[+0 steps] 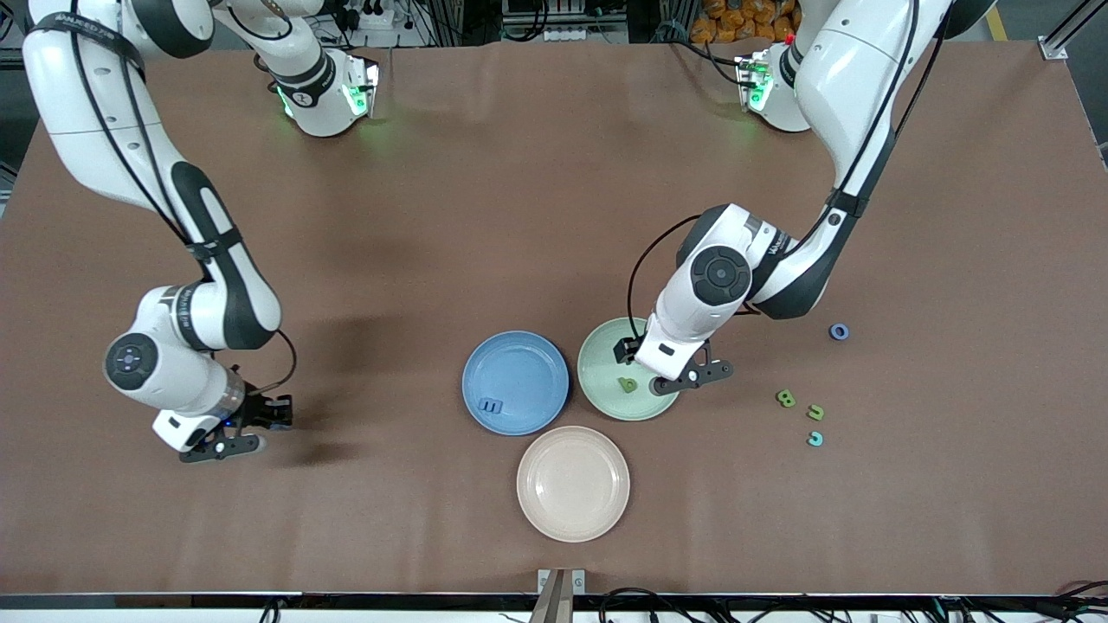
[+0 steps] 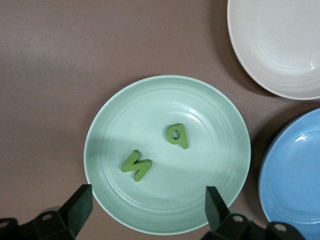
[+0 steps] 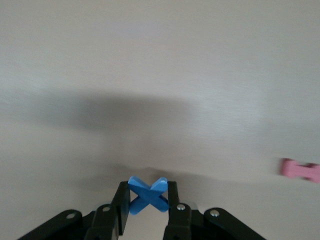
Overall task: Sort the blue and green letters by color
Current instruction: 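Place green N on the green plate while the right gripper grasps blue X, then place blue X on the blue plate while the left gripper returns to letters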
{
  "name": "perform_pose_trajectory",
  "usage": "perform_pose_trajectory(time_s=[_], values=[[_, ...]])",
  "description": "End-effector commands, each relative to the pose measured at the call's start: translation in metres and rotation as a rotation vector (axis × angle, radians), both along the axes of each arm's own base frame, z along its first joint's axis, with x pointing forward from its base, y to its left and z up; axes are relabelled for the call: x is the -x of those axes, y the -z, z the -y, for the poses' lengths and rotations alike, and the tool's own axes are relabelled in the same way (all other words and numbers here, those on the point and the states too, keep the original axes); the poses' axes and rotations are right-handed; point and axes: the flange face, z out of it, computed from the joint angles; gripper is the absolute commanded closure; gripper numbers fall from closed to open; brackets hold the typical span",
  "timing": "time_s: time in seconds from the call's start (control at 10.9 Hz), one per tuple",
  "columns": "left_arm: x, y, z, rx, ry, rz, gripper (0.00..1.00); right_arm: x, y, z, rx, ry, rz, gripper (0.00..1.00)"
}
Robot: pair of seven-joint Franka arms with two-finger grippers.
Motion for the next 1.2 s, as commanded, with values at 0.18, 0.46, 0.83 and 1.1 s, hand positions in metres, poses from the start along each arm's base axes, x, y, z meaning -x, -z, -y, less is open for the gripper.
perform_pose_trajectory(time_s=[0.18,0.46,0.83,1.1], values=[[-0.035,-0.007,-0.058,-0.009,-0.14,0.001,0.0,-0.001,-0.033,-0.124,-0.027,0.201,-0.02,1.0],[-0.058,-0.004,-0.121,-0.025,-0.232,-0.022,0.0,0.013,-0.043,-0.205,-0.047,0.3,-0.02,1.0],[-0.078,0.011,-0.2,-0.069,-0.348,-0.055,0.0,0.05,-0.055,-0.316,-0.085,0.422,-0.006,1.0],[-0.079,0.037,-0.217,-0.079,-0.377,-0.089,0.0,0.075,-0.055,-0.368,-0.099,0.48,-0.011,1.0]])
